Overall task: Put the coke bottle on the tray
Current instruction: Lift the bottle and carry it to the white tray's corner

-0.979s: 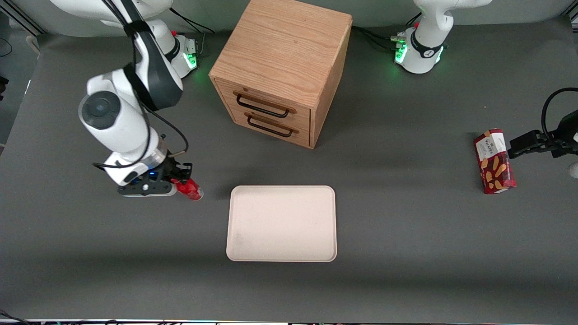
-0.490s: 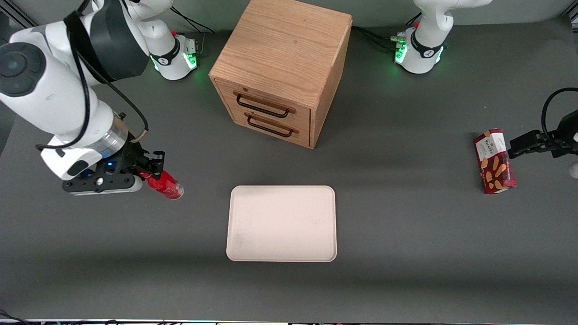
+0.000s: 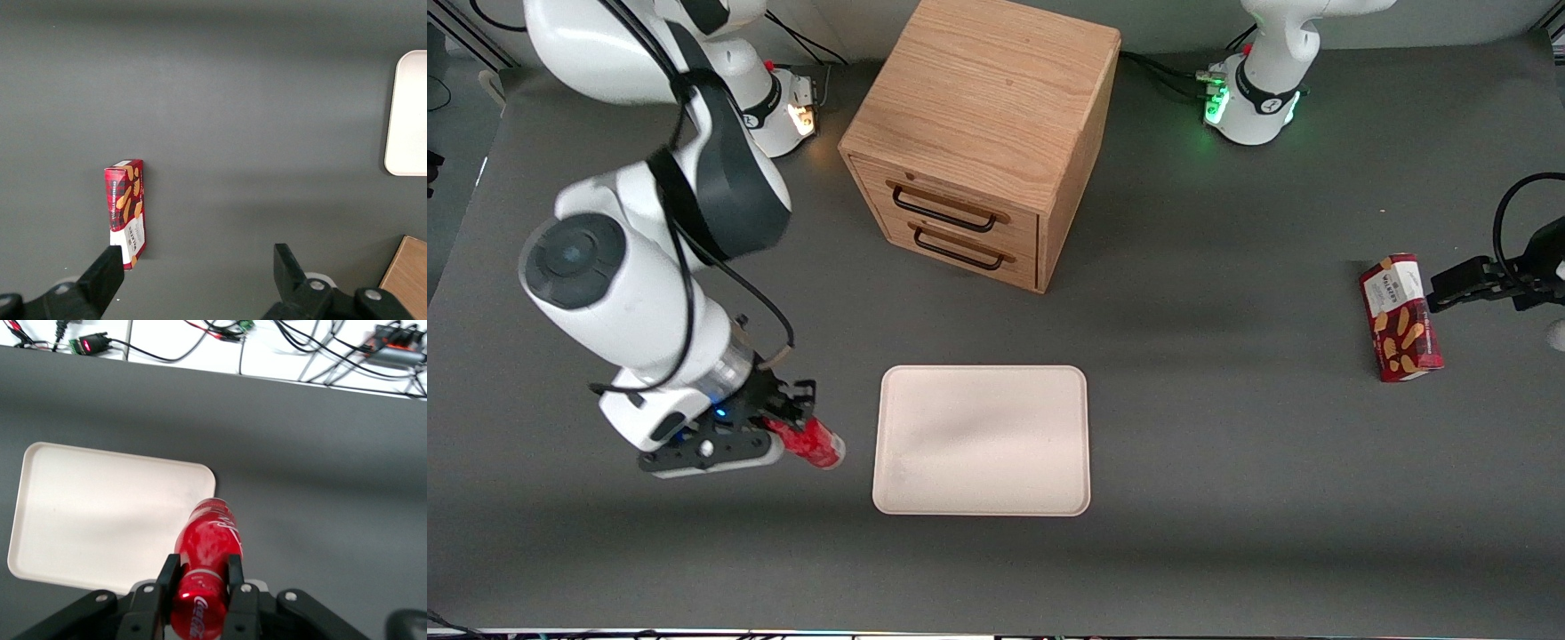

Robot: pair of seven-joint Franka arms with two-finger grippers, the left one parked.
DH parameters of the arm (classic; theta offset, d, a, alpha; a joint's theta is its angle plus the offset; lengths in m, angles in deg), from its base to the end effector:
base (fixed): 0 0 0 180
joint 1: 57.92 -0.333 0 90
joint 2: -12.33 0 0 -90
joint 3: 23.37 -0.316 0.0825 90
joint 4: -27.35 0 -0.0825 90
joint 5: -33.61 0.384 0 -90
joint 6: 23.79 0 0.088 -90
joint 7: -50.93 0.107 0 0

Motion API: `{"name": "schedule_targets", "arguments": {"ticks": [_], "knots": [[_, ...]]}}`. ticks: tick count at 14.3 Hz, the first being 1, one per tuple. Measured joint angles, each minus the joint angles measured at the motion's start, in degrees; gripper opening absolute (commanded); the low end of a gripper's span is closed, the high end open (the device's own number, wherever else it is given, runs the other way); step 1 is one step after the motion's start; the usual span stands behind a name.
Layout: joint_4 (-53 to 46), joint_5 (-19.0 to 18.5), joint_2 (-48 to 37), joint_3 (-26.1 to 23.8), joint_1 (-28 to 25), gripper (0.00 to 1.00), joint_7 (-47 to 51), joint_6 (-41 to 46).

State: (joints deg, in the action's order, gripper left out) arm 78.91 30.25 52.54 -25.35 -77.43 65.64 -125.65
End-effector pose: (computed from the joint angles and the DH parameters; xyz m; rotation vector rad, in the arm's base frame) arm 0.7114 0.2639 0.5020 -3.1042 -0.1790 -0.2790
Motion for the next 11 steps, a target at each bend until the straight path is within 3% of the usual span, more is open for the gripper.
{"name": "schedule_targets", "arguments": {"ticks": [11], "knots": [[-0.98, -0.04, 11.99, -1.38, -0.42, 0.00, -0.20, -12.21]]}}
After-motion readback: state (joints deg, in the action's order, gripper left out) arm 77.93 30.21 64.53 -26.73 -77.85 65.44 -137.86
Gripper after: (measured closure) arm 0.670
